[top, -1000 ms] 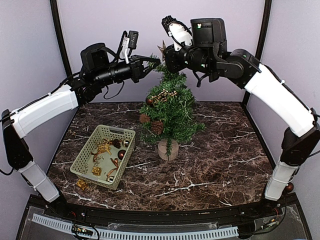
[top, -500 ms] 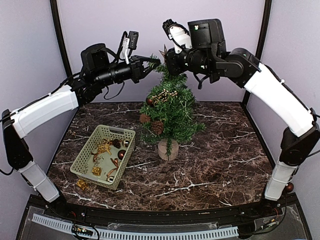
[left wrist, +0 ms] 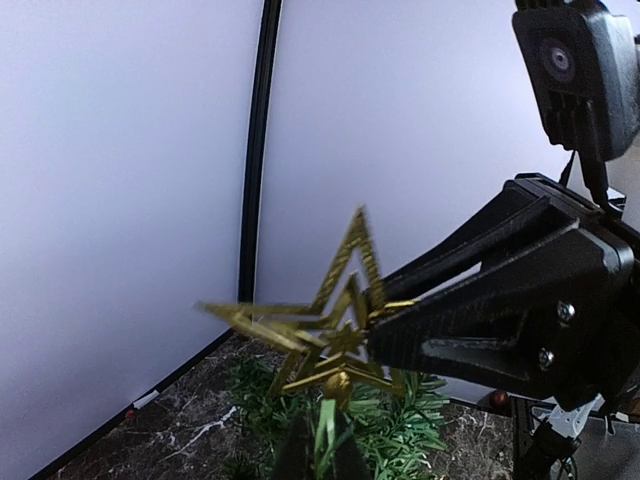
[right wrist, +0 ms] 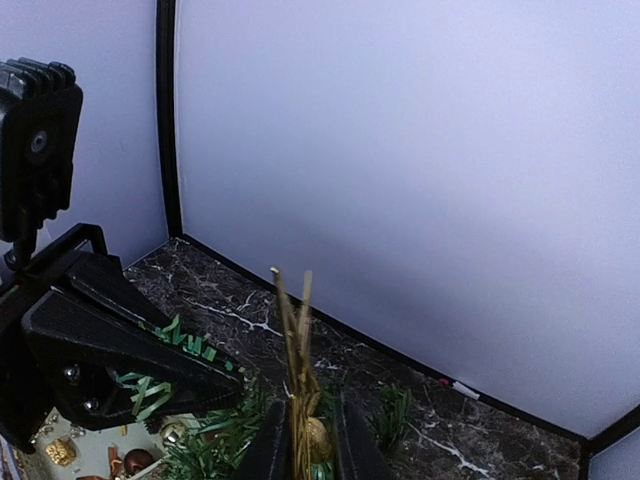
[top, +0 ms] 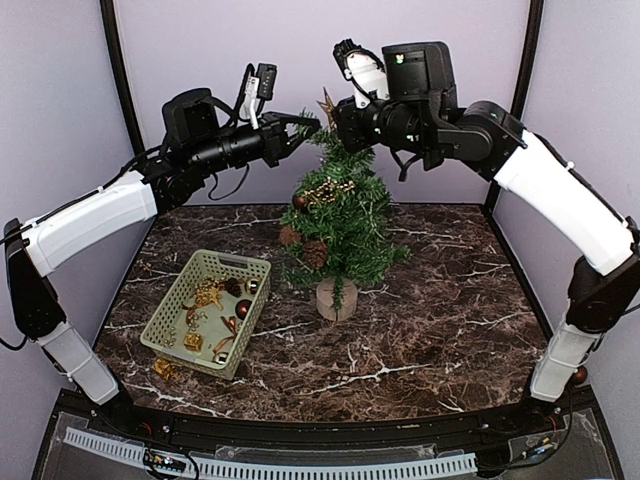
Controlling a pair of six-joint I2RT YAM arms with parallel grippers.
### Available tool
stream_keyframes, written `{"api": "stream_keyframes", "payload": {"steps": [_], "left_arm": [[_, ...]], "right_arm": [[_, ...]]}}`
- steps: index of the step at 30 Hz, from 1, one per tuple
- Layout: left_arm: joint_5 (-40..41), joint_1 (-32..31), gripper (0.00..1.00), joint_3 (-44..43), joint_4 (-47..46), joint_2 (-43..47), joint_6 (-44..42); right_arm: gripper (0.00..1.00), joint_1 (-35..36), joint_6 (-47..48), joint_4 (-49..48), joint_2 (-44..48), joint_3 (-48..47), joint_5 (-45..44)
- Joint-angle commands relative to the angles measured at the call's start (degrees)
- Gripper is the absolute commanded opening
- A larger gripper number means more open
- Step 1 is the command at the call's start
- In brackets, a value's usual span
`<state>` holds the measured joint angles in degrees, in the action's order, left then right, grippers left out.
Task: Decorate the small christmas tree
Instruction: Place the ornament star at the top of the tree.
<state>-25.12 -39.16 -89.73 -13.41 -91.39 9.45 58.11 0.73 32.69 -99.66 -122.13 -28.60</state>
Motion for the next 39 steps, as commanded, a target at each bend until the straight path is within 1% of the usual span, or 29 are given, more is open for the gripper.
{"api": "stream_keyframes", "payload": {"steps": [1,2,3,4,5,6,7,8,10,11,13,14,15,16,19,20,23,24,27,29,35,39], "left_arm": [[0.6,0.0,0.03,1.0,-1.4,0.9,-0.3],[0.5,0.0,0.05,1.0,-1.5,1.0,-0.3],[0.5,0.0,0.10,1.1,-1.5,1.0,-0.3],[0.5,0.0,0.12,1.1,-1.5,1.2,-0.3],[0.6,0.0,0.18,1.2,-1.5,1.2,-0.3],[0.6,0.0,0.21,1.2,-1.4,1.3,-0.3],[0.8,0.0,0.26,1.4,-1.4,1.5,-0.3],[0.9,0.0,0.28,1.5,-1.4,1.7,-0.4],[1.4,0.0,0.36,2.1,-1.6,2.2,-0.4],[1.5,0.0,0.38,2.7,-1.7,2.8,-0.3],[2.0,0.0,0.46,3.9,-2.1,4.0,-0.3],[2.7,0.0,0.52,4.5,-2.6,4.5,-0.2],[3.0,0.0,0.55,5.7,-2.8,5.7,-0.2],[3.8,0.0,0.61,6.3,-3.3,6.3,-0.1],[5.0,0.0,0.66,8.8,-2.9,9.4,0.2],[5.8,0.0,0.69,9.1,-2.4,9.9,0.3],[7.2,0.0,0.72,9.3,1.5,11.9,0.8],[8.1,0.0,0.76,9.5,2.2,12.3,1.0],[10.1,0.1,0.81,10.8,5.7,14.7,1.9],[12.5,0.2,0.84,11.8,8.3,16.2,2.3],[14.8,2.2,0.85,12.8,17.3,17.7,4.0],[13.9,4.4,0.85,14.2,18.5,17.0,5.2]], "right_arm": [[0.24,-0.3,-0.7,1.3,2.3,1.2,0.0],[0.30,-0.3,-0.7,0.9,2.7,1.4,0.0],[0.32,-0.3,-0.7,0.6,3.0,1.8,0.0],[0.36,-0.3,-0.7,0.3,3.3,2.1,0.4],[0.39,-0.3,-0.7,-0.1,3.6,2.6,0.7],[0.43,-0.3,-0.7,-0.5,4.0,3.0,1.2],[0.45,-0.3,-0.7,-0.7,4.3,3.4,1.7],[0.47,-0.3,-2.0,-1.0,4.6,3.6,2.0],[0.53,-0.3,-2.4,-1.7,5.3,4.3,3.1],[0.56,-0.3,-2.6,-2.2,5.9,4.8,3.5],[0.64,-0.3,-2.9,-3.3,7.0,6.1,4.7],[0.69,-0.3,-3.0,-3.8,7.7,6.7,5.4],[0.73,-0.3,-3.2,-4.3,8.5,7.5,5.9],[0.78,-0.3,-3.3,-5.1,9.3,8.5,6.4],[0.87,-0.3,-3.9,-7.3,11.9,11.4,7.3],[0.88,-0.3,-3.9,-8.0,12.8,12.3,7.5],[0.92,-0.3,-4.2,-10.4,15.5,15.3,8.1],[0.93,-0.3,-4.3,-11.4,16.5,16.7,8.1],[0.98,-0.5,-4.4,-15.2,21.1,22.2,6.4],[0.99,-1.2,-5.0,-16.2,23.6,25.2,5.7],[0.99,-6.4,-9.1,-17.2,29.0,32.6,6.7],[0.99,-10.9,-11.8,-17.9,30.8,36.6,8.9]]}}
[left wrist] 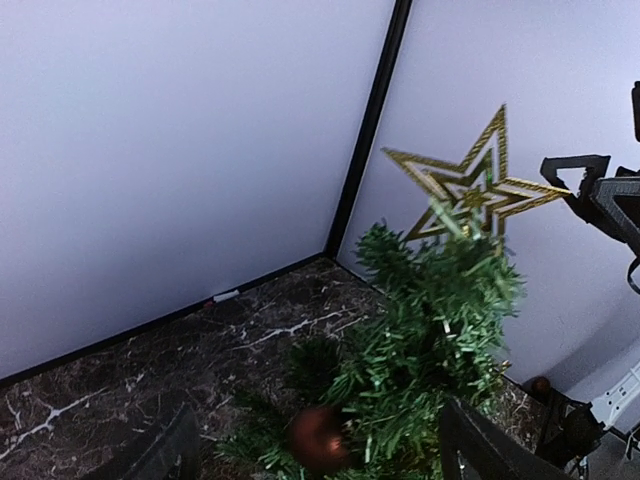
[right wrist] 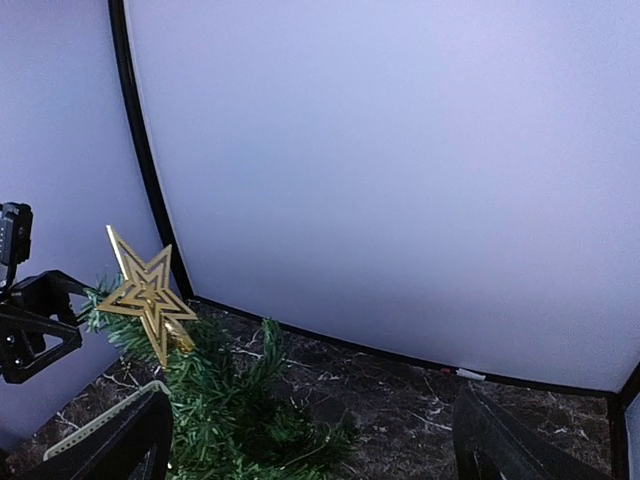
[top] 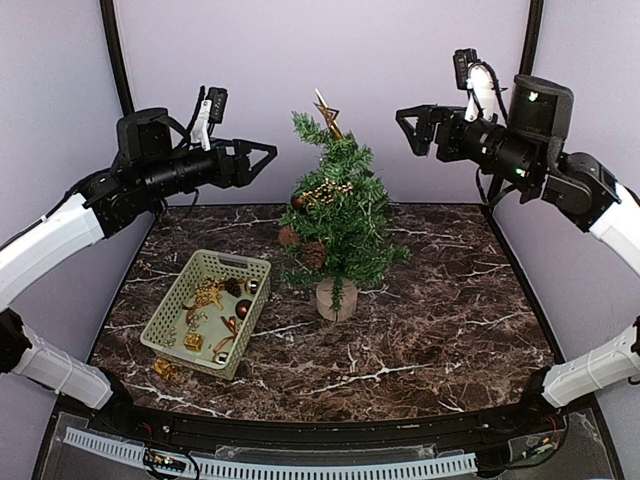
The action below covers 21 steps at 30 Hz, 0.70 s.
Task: Decorate the small christmas tree
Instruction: Place the ornament star at the top of the tree.
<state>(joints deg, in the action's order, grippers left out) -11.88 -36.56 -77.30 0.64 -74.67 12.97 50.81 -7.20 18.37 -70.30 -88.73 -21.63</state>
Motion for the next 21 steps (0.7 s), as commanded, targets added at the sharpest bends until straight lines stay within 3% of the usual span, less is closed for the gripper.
{"api": "stream_keyframes", "payload": {"steps": [1,13,18,21], "left_arm": [[0.6,2.4,0.85,2.0,4.4,-0.3,1.6],[2.0,9.0,0.85,8.8,0.3,-6.2,3.7],[2.2,10.2,0.82,18.8,-5.8,-3.4,5.8],[-2.7,9.9,0.76,28.8,-16.0,-0.5,5.3]], "right_arm": [[0.99,-4.7,-4.5,-3.7,1.7,4.1,2.4],[0.99,-21.6,-13.0,-10.5,4.0,19.7,13.3],[0.99,-27.0,-16.2,-15.3,6.9,29.2,16.7],[0.98,-28.2,-17.4,-16.9,9.3,33.9,16.8]]}}
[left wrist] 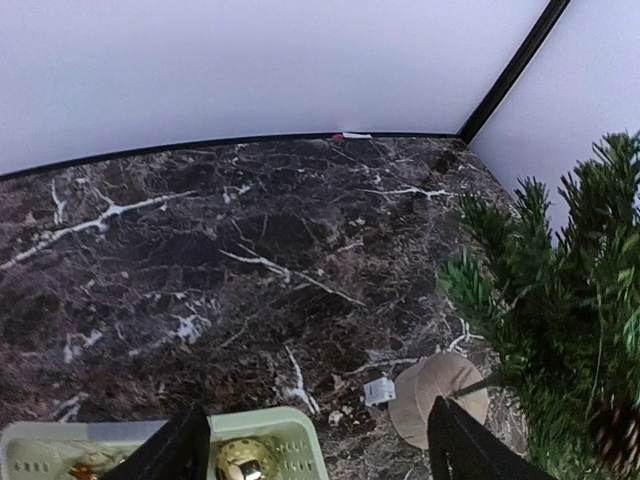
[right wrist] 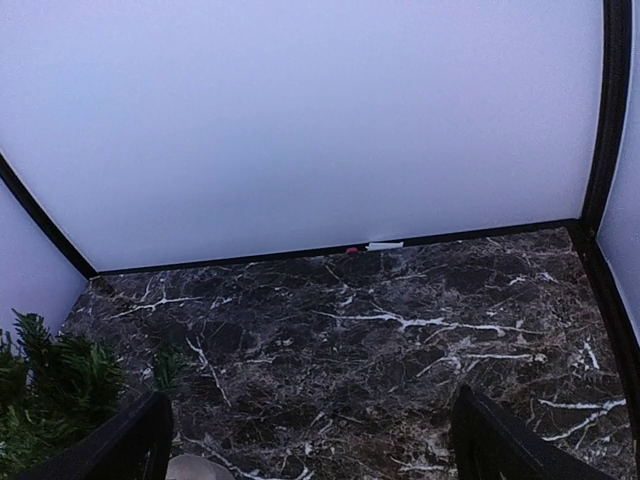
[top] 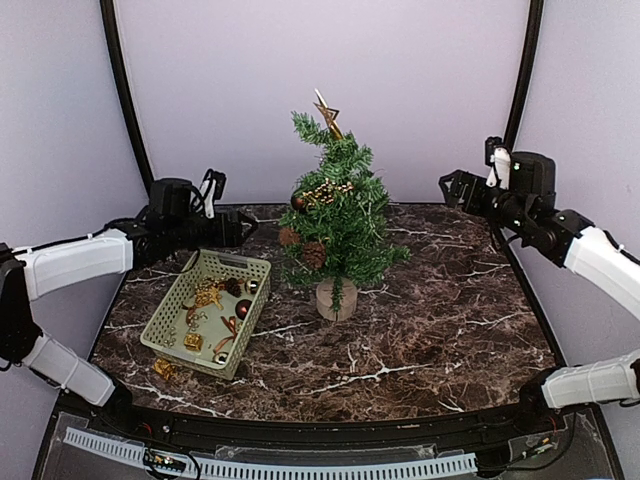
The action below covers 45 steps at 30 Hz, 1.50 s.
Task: Decorate the small christmas tree
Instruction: Place the ornament star at the top of the tree, then move the bin to the center of the board.
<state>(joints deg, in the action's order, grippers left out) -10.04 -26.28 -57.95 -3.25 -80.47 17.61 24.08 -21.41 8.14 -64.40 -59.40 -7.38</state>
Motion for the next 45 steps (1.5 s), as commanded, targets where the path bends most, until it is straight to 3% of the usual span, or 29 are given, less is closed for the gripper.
{"api": "stream_keyframes", "payload": {"steps": [1,4,7,11,23,34,45], "left_arm": [[-5.1,-1.3,0.75,11.4,-17.2,6.4,-0.1],[-5.2,-4.9,0.75,17.9,-23.3,6.9,-3.1],[-0.1,-10.9,0.71,19.3,-27.5,4.6,-6.2],[3.2,-13.6,0.65,20.9,-33.1,1.2,-3.9],[9.4,-19.4,0.54,24.8,-32.9,-2.9,4.9],[10.8,-21.6,0.52,25.8,-32.6,-9.1,10.9],[17.4,-17.0,0.51,23.3,-23.0,-10.0,5.4]], "right_arm": [[0.98,-1.5,-3.4,-7.3,4.2,6.1,2.3],[0.97,-1.5,-4.2,-9.7,6.9,10.6,2.2],[0.95,-1.5,-5.2,-11.8,8.8,14.3,3.1],[0.94,-1.5,-5.8,-11.9,11.4,16.6,3.4],[0.93,-1.5,-4.9,-10.9,15.4,18.5,1.7],[0.92,-1.5,-5.4,-12.2,15.2,19.1,3.0],[0.92,-1.5,-4.7,-11.1,16.6,18.6,2.5]]}}
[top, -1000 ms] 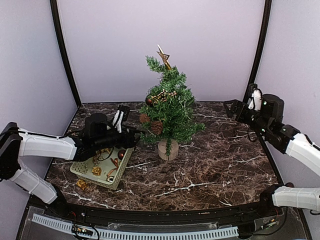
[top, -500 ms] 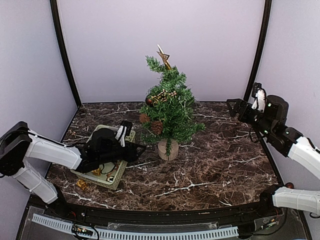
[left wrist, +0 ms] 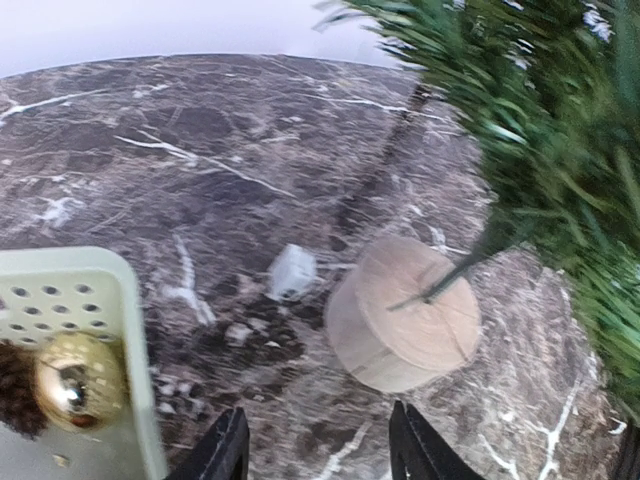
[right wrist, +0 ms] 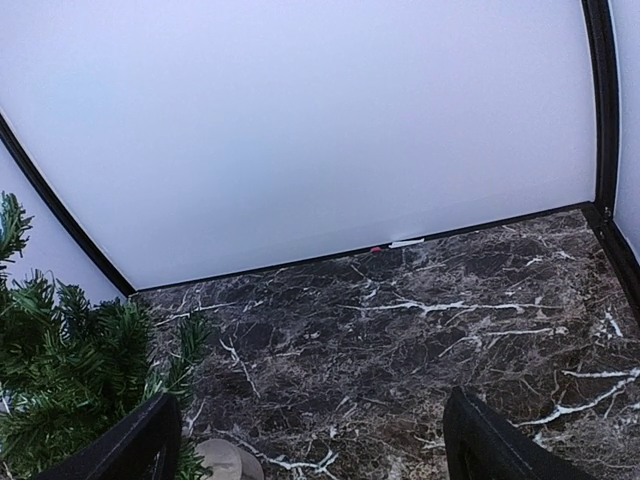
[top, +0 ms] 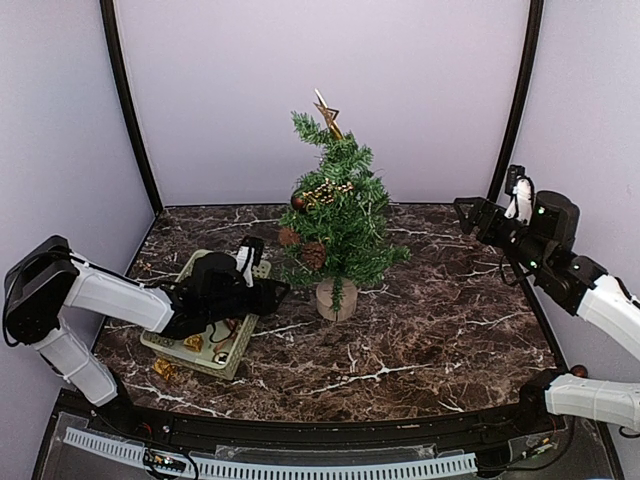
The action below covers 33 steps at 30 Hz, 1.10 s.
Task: Decorate the small christmas tree
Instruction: Move the bin to the center of the board.
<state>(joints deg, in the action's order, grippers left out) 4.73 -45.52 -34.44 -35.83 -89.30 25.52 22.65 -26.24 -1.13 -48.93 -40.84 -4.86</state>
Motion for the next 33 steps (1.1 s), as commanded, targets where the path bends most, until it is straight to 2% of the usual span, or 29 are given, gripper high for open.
{"api": "stream_keyframes", "payload": {"steps": [1,5,11,15,18,23,29,31,33], "left_arm": [[2.8,2.6,0.51,-0.8,9.9,-0.8,-3.0],[2.4,5.3,0.51,-2.4,12.3,-0.8,-4.3],[5.4,5.7,0.49,-2.9,16.0,2.1,-6.4],[4.6,5.7,0.50,-5.1,22.2,5.0,-8.4],[2.5,5.2,0.52,-6.9,28.9,6.2,-7.5],[0.3,4.7,0.47,-9.0,38.8,6.5,-3.5],[-1.2,3.2,0.44,-10.8,42.4,5.1,-0.6],[-1.0,2.8,0.39,-10.9,42.6,4.7,-0.3],[0.7,2.6,0.26,-10.9,42.8,4.6,-0.2]], "right_arm": [[0.92,-0.1,0.1,-1.8,1.2,0.1,-0.1],[0.92,-0.1,0.1,-1.8,1.2,0.4,-0.4],[0.92,-0.1,0.3,-1.4,1.2,0.4,-0.4],[0.92,-0.1,0.2,-1.5,1.1,0.6,-0.3],[0.92,-0.1,0.2,-1.5,1.1,1.0,-0.2],[0.91,-0.1,0.2,-1.8,1.0,1.5,-0.4],[0.91,-0.1,0.1,-2.0,0.9,1.9,-0.4],[0.91,-0.1,0.3,-2.0,0.9,1.8,-0.6],[0.91,-0.1,0.5,-2.0,0.9,1.8,-0.8]]}}
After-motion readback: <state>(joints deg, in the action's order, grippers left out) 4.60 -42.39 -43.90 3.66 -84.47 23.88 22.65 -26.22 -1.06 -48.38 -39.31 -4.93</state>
